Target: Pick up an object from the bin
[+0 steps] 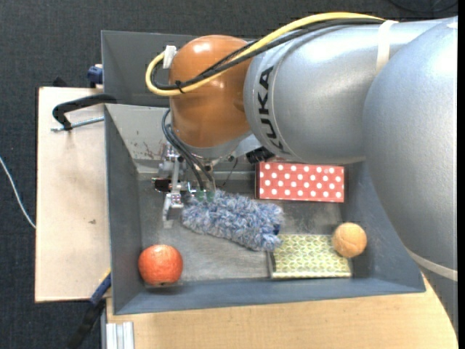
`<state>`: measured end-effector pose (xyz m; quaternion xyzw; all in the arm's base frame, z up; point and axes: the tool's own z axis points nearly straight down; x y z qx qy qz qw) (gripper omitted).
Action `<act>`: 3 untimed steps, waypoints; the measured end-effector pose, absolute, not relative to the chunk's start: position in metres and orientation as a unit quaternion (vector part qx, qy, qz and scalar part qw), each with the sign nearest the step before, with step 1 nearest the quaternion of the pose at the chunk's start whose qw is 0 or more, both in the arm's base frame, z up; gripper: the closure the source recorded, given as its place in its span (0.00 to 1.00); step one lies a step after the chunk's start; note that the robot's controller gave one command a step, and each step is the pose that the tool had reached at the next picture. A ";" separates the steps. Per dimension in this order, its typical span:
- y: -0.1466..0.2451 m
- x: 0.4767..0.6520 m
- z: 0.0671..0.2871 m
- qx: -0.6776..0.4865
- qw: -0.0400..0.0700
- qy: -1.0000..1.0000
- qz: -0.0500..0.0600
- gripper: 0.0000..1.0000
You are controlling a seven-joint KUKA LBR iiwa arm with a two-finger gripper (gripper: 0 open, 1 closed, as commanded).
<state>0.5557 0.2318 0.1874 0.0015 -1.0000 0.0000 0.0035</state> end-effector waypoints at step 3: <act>0.210 0.571 0.143 0.077 -0.005 -0.997 -0.001 0.00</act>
Offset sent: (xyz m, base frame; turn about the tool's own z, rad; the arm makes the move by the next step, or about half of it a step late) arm 0.0079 -0.0310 -0.0051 -0.1508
